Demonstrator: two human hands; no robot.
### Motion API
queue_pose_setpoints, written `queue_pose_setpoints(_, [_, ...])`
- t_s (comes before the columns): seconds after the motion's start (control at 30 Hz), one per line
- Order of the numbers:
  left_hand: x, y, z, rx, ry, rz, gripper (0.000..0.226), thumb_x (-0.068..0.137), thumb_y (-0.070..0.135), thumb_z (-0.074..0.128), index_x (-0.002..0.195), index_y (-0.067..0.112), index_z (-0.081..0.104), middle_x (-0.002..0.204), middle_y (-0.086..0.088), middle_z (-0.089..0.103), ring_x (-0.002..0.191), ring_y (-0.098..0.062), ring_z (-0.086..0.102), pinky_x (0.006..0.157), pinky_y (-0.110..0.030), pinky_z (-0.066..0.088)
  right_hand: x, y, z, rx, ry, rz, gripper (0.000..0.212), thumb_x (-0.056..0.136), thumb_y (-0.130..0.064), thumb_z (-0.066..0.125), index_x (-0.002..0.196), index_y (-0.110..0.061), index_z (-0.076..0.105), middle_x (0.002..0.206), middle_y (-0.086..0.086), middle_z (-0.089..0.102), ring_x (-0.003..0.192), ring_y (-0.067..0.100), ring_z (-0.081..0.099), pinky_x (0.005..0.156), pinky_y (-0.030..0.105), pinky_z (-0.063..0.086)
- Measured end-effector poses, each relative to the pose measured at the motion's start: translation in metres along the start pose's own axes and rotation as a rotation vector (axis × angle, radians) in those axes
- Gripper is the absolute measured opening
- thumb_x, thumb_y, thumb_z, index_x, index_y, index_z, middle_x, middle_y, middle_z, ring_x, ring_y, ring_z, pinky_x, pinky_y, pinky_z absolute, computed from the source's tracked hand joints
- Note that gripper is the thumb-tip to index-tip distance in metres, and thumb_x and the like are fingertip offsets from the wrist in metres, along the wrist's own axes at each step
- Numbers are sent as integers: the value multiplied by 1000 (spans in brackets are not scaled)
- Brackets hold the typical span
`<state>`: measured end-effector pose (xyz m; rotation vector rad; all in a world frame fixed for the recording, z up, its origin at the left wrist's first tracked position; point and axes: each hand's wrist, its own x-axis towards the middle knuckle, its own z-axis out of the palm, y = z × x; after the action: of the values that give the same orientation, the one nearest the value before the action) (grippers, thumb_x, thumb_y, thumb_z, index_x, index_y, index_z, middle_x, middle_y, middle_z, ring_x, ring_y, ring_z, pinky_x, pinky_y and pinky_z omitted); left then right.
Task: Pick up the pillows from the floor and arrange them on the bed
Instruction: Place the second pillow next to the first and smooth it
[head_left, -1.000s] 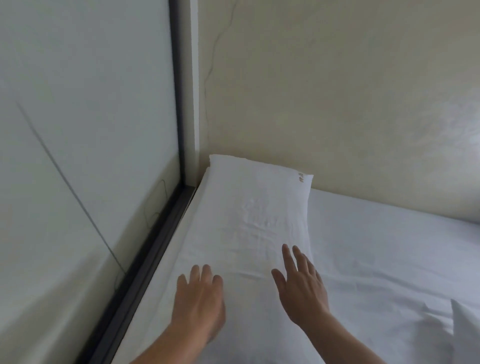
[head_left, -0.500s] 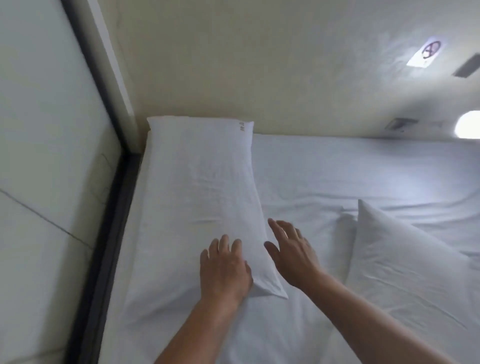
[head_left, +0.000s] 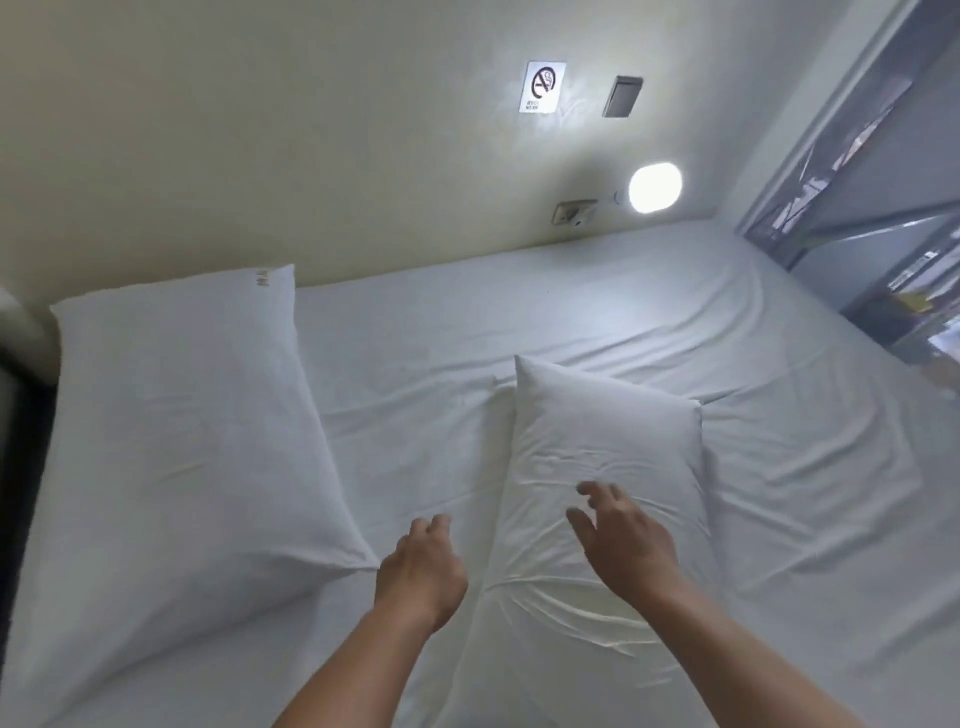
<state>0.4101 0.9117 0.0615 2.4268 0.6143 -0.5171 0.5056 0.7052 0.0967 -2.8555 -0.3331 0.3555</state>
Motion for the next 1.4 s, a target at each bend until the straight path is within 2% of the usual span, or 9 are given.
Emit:
queue_pose_setpoints(0.2, [1, 54, 111, -35, -168, -226, 77, 84, 59, 45, 149, 31, 16, 152, -11, 28, 134, -33, 38, 108, -45, 36, 18, 202, 11, 141, -190, 268, 60, 93, -45, 50, 143, -14, 38, 146, 18, 41, 130, 35, 47, 104, 44, 38])
queue_pose_setpoints(0.4, [43, 54, 168, -294, -49, -392, 122, 54, 88, 51, 149, 39, -8, 156, -9, 30, 140, -29, 33, 113, -50, 24, 52, 274, 76, 528, -249, 497, 99, 76, -62, 66, 149, -12, 21, 153, 18, 35, 136, 39, 39, 111, 50, 35])
queue_pose_setpoints(0.47, [43, 46, 191, -522, -40, -385, 126, 56, 83, 60, 150, 31, -6, 156, -9, 32, 140, -26, 35, 115, -44, 27, 55, 272, 108, 679, -282, 507, 106, 71, -65, 68, 151, -15, 17, 153, 15, 36, 137, 38, 39, 114, 51, 32])
queue_pose_setpoints(0.57, [26, 44, 217, -429, 36, -319, 97, 75, 73, 51, 151, 32, 9, 150, -12, 41, 133, -31, 44, 109, -46, 36, 36, 259, 139, 739, -193, 508, 108, 68, -65, 70, 150, -17, 19, 148, 18, 44, 135, 38, 42, 114, 47, 32])
queue_pose_setpoints(0.87, [-136, -12, 194, -390, 344, -212, 57, 91, 53, 46, 142, 28, 40, 138, -8, 56, 122, -30, 53, 98, -38, 41, -87, 188, 113, 867, 93, 82, 40, 72, -41, 73, 106, -26, 58, 92, -6, 68, 95, 23, 68, 81, 27, 45])
queue_pose_setpoints(1.03, [-272, -110, 188, -487, 396, -275, 47, 91, 50, 49, 133, 28, 52, 126, -5, 64, 106, -25, 59, 92, -35, 42, -185, 118, 148, 1016, -63, -198, 32, 70, -49, 73, 98, -40, 59, 95, -19, 68, 88, 3, 66, 83, 27, 51])
queue_pose_setpoints(1.17, [-352, -169, 228, -487, 229, -406, 60, 92, 52, 46, 145, 24, 37, 141, -1, 52, 115, -19, 54, 98, -32, 39, -258, 114, 200, 935, -214, -188, 35, 62, -47, 79, 92, -45, 60, 86, -20, 70, 82, -5, 64, 67, 18, 47])
queue_pose_setpoints(1.27, [-359, -170, 268, -565, 210, -370, 68, 93, 51, 43, 151, 23, 21, 154, -2, 35, 139, -20, 35, 115, -35, 26, -275, 127, 190, 835, -188, -142, 40, 65, -33, 84, 100, -27, 66, 94, -4, 74, 86, 15, 69, 76, 31, 54])
queue_pose_setpoints(1.4, [-340, -122, 323, -737, 138, -302, 69, 92, 55, 42, 149, 20, 27, 153, -7, 37, 138, -22, 38, 113, -33, 31, -277, 91, 105, 751, -89, -215, 54, 55, -42, 80, 104, -25, 66, 94, -3, 76, 88, 22, 71, 87, 46, 57])
